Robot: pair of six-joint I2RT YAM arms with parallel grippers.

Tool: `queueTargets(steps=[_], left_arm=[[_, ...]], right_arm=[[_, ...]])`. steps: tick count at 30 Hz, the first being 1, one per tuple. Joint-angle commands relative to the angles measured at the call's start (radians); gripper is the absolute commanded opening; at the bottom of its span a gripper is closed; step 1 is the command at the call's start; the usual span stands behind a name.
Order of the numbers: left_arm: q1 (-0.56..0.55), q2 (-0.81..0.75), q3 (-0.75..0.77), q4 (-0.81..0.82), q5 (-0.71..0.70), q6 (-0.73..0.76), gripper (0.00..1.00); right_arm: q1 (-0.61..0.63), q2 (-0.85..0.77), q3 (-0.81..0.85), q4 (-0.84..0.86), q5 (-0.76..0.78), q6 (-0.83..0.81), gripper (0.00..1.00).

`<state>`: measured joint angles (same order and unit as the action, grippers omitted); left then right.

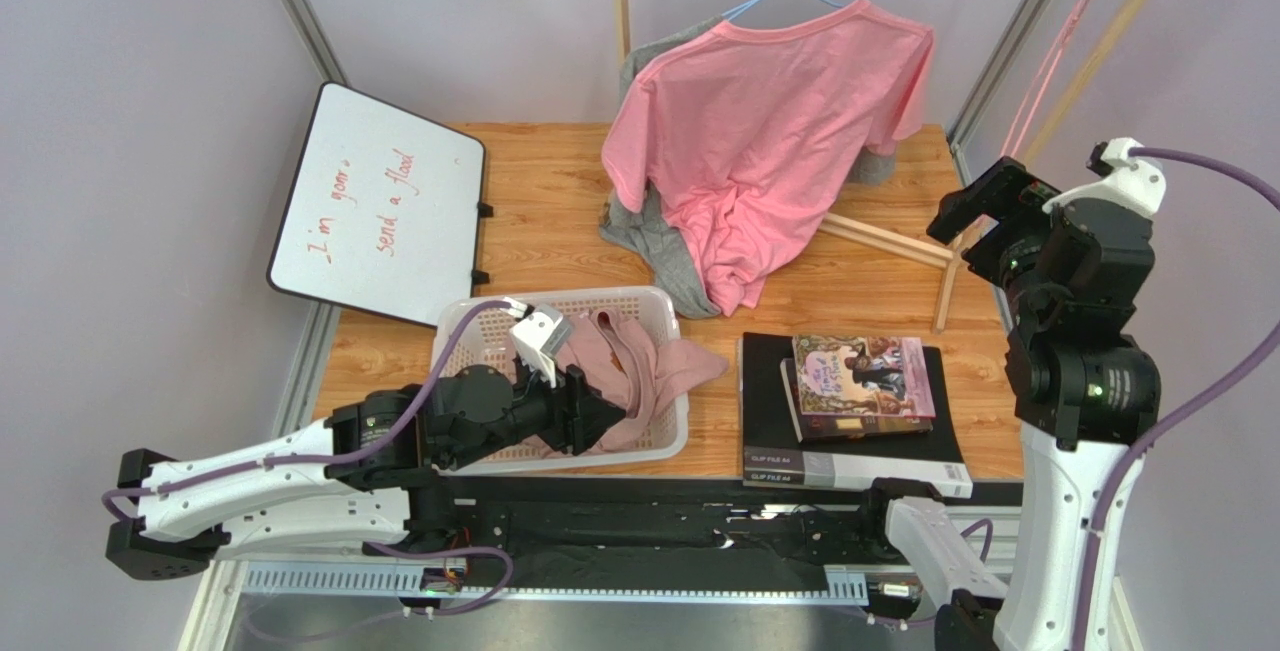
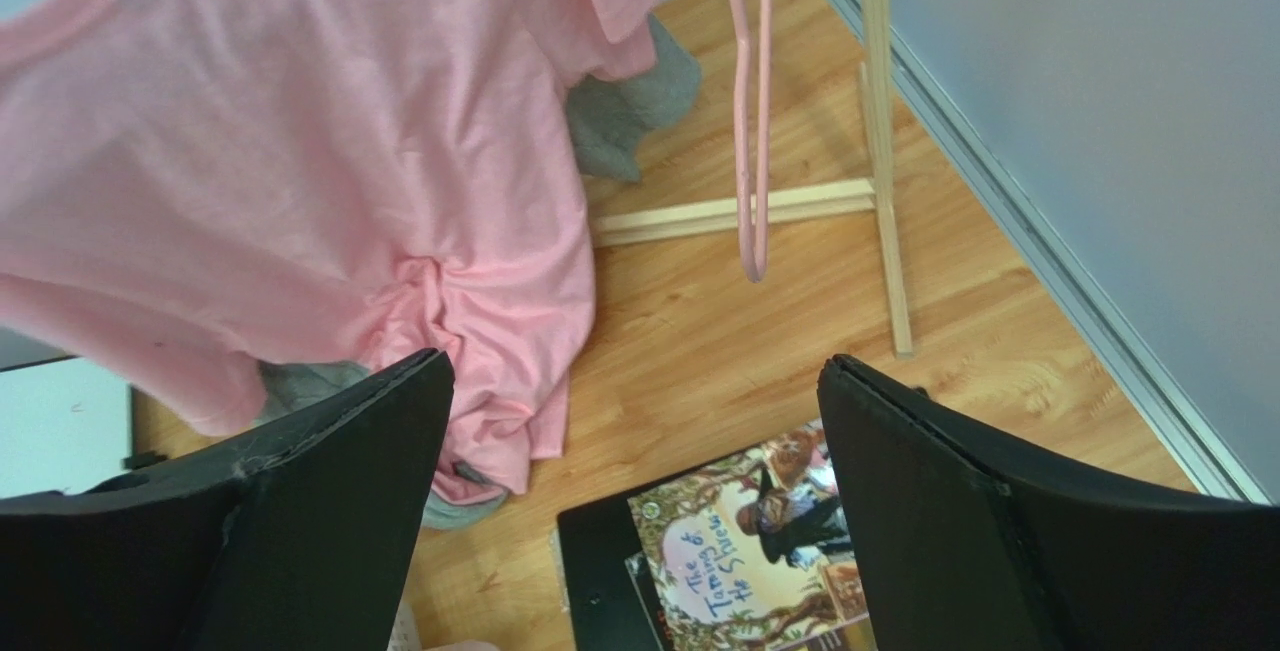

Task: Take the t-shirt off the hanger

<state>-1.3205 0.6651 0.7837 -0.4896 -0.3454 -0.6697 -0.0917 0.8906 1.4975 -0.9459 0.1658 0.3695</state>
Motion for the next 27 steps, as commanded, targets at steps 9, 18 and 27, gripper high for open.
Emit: queueTargets(steps=[9, 18, 27], left_arm=[[0.003, 0.014, -0.023, 0.051, 0.009, -0.028, 0.56], [0.003, -0.019, -0.038, 0.040, 0.016, -0.051, 0.56], [0.003, -0.030, -0.014, -0.009, -0.012, -0.047, 0.56]], right_arm=[[0.075, -0.001, -0.088, 0.602, -0.735, 0.417, 0.98], [0.291, 0.293, 0.026, 0.852, -0.565, 0.425, 0.83], [0.325, 0.608, 0.205, 0.977, -0.488, 0.430, 0.53]])
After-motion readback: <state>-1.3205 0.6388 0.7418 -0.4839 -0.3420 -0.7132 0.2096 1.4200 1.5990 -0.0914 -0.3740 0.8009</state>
